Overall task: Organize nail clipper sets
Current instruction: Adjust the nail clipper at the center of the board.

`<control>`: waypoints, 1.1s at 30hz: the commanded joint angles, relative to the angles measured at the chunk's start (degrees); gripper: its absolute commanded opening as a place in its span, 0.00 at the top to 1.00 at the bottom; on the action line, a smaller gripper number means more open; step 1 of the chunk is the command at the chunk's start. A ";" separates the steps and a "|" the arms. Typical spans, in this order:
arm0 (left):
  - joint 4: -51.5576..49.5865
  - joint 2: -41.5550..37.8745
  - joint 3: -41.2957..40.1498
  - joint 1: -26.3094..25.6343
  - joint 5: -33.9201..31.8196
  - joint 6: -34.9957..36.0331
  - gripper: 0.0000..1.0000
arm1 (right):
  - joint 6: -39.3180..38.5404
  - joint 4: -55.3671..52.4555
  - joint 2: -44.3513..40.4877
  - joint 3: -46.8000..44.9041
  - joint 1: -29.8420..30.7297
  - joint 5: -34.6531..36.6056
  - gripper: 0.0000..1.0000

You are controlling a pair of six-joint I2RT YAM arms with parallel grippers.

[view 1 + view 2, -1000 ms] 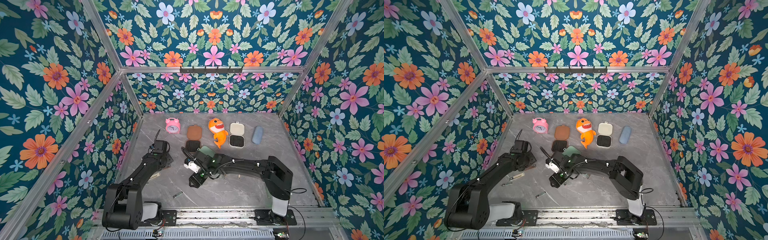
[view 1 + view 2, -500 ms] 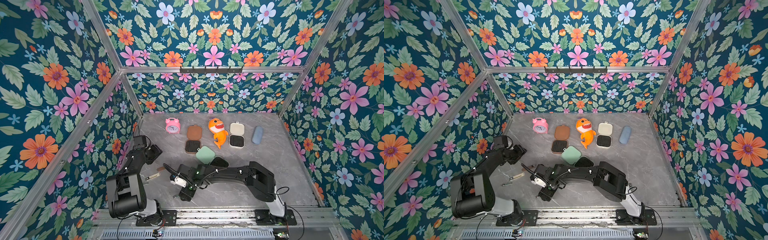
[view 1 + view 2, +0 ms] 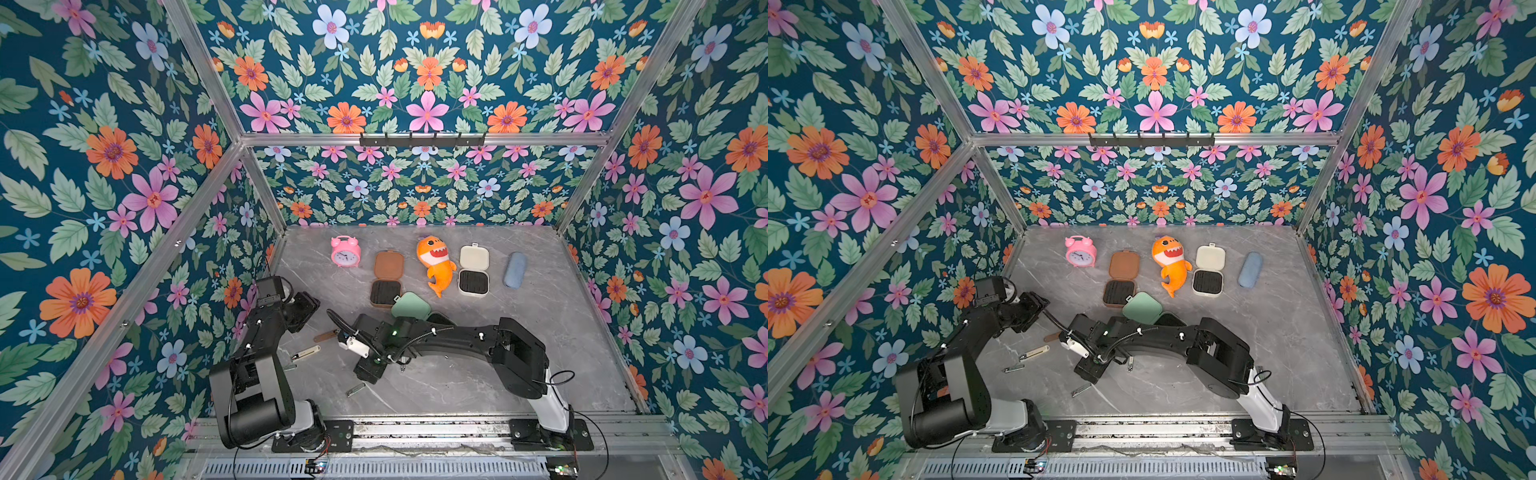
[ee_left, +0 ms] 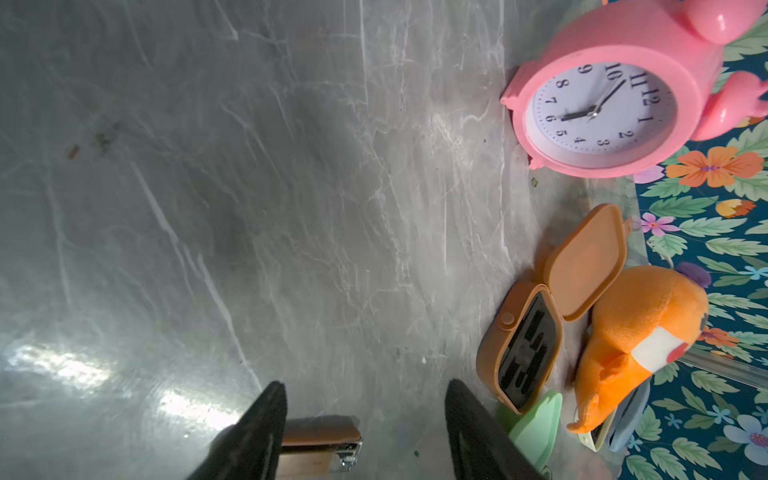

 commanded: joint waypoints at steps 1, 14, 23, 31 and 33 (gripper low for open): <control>0.50 0.27 0.14 1.30 1.65 -0.14 0.36 | -3.43 -1.96 -0.42 -0.16 0.95 -3.08 0.24; 0.02 1.58 2.87 7.84 6.48 0.20 0.35 | -5.29 -2.37 3.84 1.77 3.29 -1.04 0.06; -1.66 0.96 3.45 9.46 7.32 1.30 0.35 | -5.48 -4.36 9.52 7.84 4.04 0.94 0.07; -1.93 0.51 2.74 9.58 7.57 1.62 0.35 | -4.85 -4.76 12.46 10.65 4.06 3.29 0.19; -1.93 0.36 2.56 9.57 7.64 1.66 0.35 | -4.60 -5.41 13.24 11.66 4.00 3.82 0.22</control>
